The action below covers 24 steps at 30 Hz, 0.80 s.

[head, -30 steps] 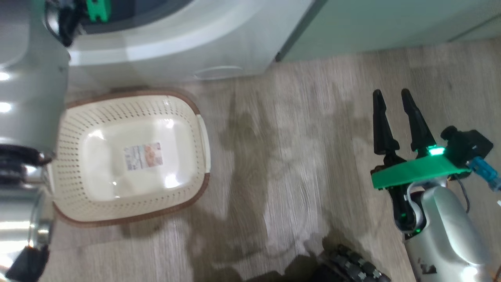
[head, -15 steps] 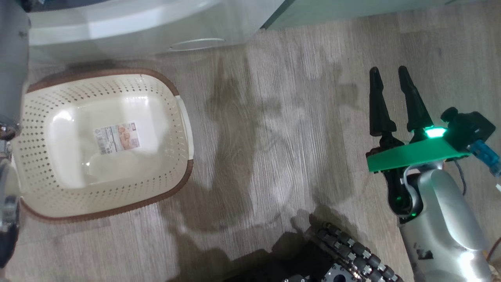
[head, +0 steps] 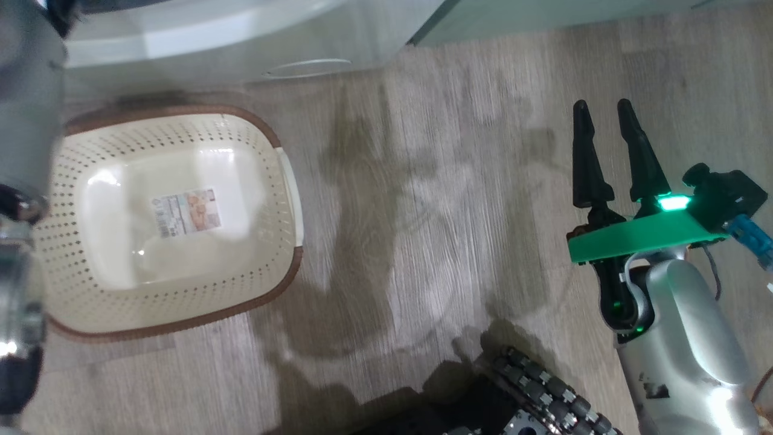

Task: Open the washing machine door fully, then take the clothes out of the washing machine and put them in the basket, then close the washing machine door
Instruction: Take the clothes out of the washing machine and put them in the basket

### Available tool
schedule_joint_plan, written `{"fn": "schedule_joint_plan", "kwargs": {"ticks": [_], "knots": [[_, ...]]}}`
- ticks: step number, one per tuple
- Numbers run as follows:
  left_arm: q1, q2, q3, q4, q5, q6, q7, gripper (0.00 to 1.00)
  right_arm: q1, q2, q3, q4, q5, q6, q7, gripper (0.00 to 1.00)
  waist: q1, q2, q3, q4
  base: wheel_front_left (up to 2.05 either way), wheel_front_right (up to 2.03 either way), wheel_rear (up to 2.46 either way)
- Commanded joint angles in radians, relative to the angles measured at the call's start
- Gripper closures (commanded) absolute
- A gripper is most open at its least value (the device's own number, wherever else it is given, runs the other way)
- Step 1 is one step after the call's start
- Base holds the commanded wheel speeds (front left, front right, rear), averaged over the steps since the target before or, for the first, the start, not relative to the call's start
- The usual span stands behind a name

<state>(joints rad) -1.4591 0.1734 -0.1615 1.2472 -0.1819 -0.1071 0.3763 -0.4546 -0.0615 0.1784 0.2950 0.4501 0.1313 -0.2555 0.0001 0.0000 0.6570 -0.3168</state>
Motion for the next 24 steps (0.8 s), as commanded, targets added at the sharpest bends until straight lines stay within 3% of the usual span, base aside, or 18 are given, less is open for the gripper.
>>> {"fn": "schedule_joint_plan", "kwargs": {"ticks": [1, 14, 24], "knots": [[0.005, 0.01, -0.004, -0.025, -0.01, -0.011, -0.027, 1.0, 0.026, 0.0, 0.006, -0.021, 0.0, -0.001, -0.006, 0.0, -0.0001, 0.0, -0.027, 0.018, 0.0, 0.0, 0.0], [0.224, -0.093, -0.136, -0.048, -0.074, -0.023, -0.161, 1.0, 0.125, -0.041, -0.017, 0.005, -0.001, -0.001, -0.006, 0.0, -0.0001, 0.0, -0.238, 0.12, 0.0, 0.0, 0.0], [0.478, -0.101, -0.232, -0.162, -0.186, -0.023, -0.298, 1.0, 0.214, -0.073, -0.017, 0.025, 0.002, -0.001, -0.006, 0.0, -0.0001, 0.0, -0.403, 0.203, 0.0, 0.0, 0.0]]}}
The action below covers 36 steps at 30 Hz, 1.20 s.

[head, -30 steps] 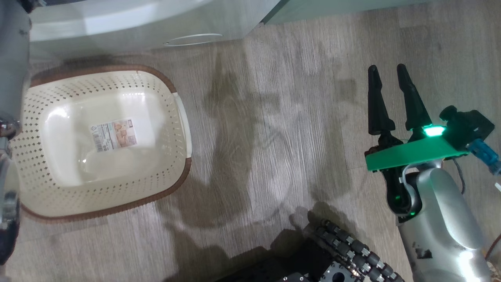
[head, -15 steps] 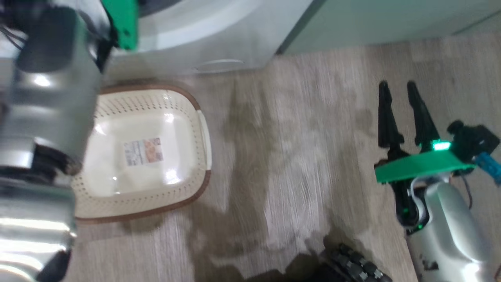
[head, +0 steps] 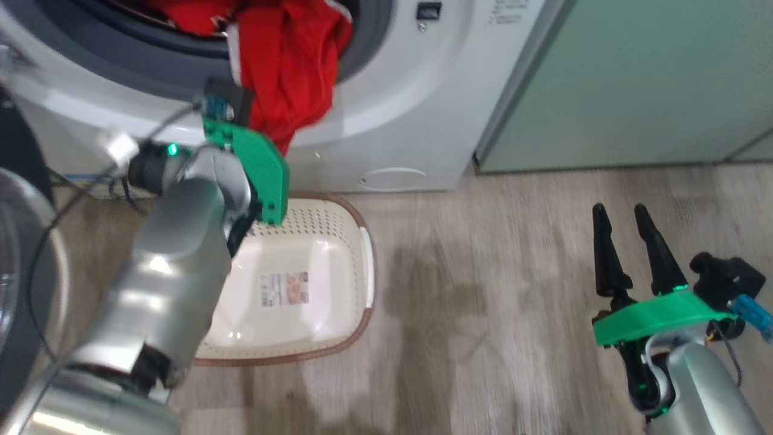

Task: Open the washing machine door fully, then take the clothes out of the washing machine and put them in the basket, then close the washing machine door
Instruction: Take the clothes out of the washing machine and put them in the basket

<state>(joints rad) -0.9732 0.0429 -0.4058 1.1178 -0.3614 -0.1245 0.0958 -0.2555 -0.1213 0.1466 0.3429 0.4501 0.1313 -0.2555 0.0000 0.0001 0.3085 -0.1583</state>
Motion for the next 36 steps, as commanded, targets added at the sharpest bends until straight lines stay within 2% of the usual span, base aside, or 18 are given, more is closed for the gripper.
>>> {"fn": "schedule_joint_plan", "kwargs": {"ticks": [1, 8, 21, 30, 36], "knots": [[0.015, 0.037, 0.011, -0.04, -0.012, -0.006, -0.031, 1.0, 0.022, -0.015, 0.014, -0.023, 0.002, -0.001, -0.006, 0.0, 0.0, -0.0001, -0.066, 0.053, 0.0, 0.0, 0.0], [0.185, 0.054, -0.009, -0.056, -0.031, -0.006, -0.075, 1.0, 0.065, -0.027, 0.02, -0.019, 0.009, -0.001, -0.006, 0.0, 0.0, -0.0001, -0.128, 0.099, 0.0, 0.0, 0.0], [0.42, 0.039, -0.078, -0.053, -0.097, -0.006, -0.014, 1.0, 0.077, -0.049, 0.036, -0.018, 0.018, -0.001, -0.006, 0.0, 0.0, -0.0001, -0.148, 0.129, 0.0, 0.0, 0.0], [0.401, 0.048, -0.077, 0.011, -0.161, -0.006, 0.002, 1.0, 0.047, -0.068, 0.043, -0.029, 0.019, -0.001, -0.006, 0.0, 0.0, -0.0001, -0.076, 0.108, 0.0, 0.0, 0.0], [0.301, 0.058, -0.048, 0.072, -0.177, 0.012, -0.09, 1.0, 0.008, -0.072, 0.04, -0.041, 0.015, -0.001, -0.006, 0.0, 0.0, -0.0001, 0.01, 0.087, 0.0, 0.0, 0.0]]}}
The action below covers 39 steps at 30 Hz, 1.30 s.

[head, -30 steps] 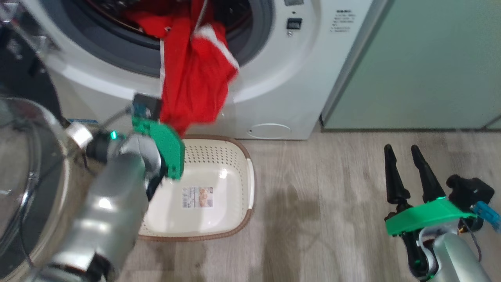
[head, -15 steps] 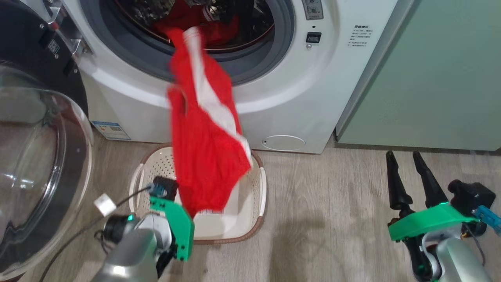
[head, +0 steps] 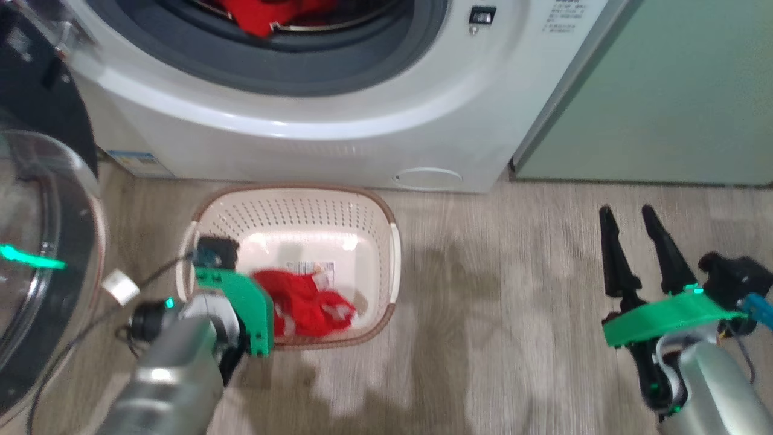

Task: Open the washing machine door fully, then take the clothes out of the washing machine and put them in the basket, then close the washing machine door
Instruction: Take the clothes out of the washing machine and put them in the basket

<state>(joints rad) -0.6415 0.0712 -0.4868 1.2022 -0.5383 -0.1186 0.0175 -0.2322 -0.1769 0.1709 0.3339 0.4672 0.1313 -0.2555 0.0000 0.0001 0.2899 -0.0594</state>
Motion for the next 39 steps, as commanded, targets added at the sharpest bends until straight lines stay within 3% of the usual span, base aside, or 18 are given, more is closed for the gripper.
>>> {"fn": "schedule_joint_plan", "kwargs": {"ticks": [1, 7, 16, 24, 26, 27, 28, 39], "knots": [[-0.047, 0.03, 0.034, -0.001, 0.0, 0.007, -0.023, 1.0, -0.023, -0.018, 0.016, -0.034, -0.002, -0.001, -0.006, 0.0, 0.0, -0.0001, 0.045, -0.017, 0.0, 0.0, 0.0], [-0.137, 0.037, 0.045, 0.05, -0.01, 0.02, -0.046, 1.0, -0.071, -0.02, 0.009, -0.05, -0.004, -0.001, -0.006, 0.0, 0.0, -0.0001, 0.146, -0.039, 0.0, 0.0, 0.0], [-0.216, 0.058, 0.084, 0.08, -0.046, 0.078, -0.074, 1.0, -0.141, -0.005, -0.001, -0.079, -0.007, -0.001, -0.006, 0.0, 0.0, -0.0001, 0.276, -0.078, 0.0, 0.0, 0.0], [-0.194, 0.063, 0.075, 0.086, -0.049, 0.064, -0.117, 0.98, -0.143, 0.008, -0.007, -0.08, -0.012, -0.001, -0.006, 0.0, 0.0, -0.0001, 0.28, -0.092, 0.0, 0.0, 0.0], [-0.179, 0.056, 0.077, 0.087, -0.055, 0.061, -0.133, 0.59, -0.132, 0.01, -0.011, -0.073, -0.014, -0.001, -0.006, 0.0, 0.0, -0.0001, 0.26, -0.086, 0.0, 0.0, 0.0], [-0.172, 0.052, 0.078, 0.087, -0.057, 0.063, -0.146, 0.25, -0.127, 0.011, -0.013, -0.071, -0.015, -0.001, -0.006, 0.0, 0.0, -0.0001, 0.247, -0.082, 0.0, 0.0, 0.0], [-0.165, 0.048, 0.075, 0.087, -0.056, 0.065, -0.158, 0.0, -0.122, 0.013, -0.012, -0.068, -0.016, -0.001, -0.006, 0.0, 0.0, -0.0001, 0.233, -0.079, 0.0, 0.0, 0.0], [-0.116, 0.041, 0.085, 0.088, -0.077, 0.034, -0.26, 0.0, -0.065, 0.012, 0.017, -0.049, -0.016, -0.001, -0.006, 0.0, 0.0, -0.0001, 0.06, -0.04, 0.0, 0.0, 0.0]]}}
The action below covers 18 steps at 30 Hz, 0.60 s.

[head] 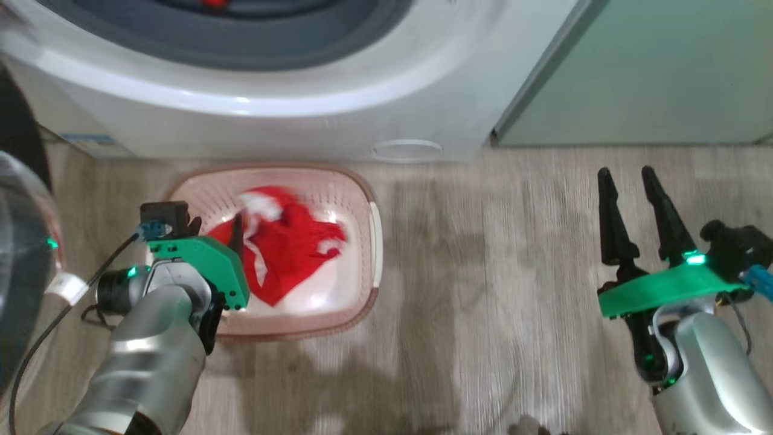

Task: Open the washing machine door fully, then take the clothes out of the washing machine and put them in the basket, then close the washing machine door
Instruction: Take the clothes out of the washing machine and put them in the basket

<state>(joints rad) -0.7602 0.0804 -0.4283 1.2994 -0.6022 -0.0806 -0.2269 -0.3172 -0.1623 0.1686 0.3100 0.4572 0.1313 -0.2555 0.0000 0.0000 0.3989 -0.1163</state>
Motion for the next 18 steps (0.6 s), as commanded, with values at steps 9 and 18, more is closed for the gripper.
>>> {"fn": "schedule_joint_plan", "kwargs": {"ticks": [9, 18], "knots": [[0.074, 0.086, 0.079, -0.139, 0.001, -0.014, -0.034, 0.0, 0.09, 0.001, 0.002, -0.01, -0.003, -0.001, -0.006, 0.0, 0.0, 0.0, -0.187, 0.041, 0.0, 0.0, 0.0], [0.236, 0.127, 0.202, -0.381, 0.079, 0.021, -0.035, 0.0, 0.159, 0.02, -0.022, -0.032, -0.02, -0.001, -0.006, 0.0, 0.0, 0.0, -0.294, 0.044, 0.0, 0.0, 0.0]]}}
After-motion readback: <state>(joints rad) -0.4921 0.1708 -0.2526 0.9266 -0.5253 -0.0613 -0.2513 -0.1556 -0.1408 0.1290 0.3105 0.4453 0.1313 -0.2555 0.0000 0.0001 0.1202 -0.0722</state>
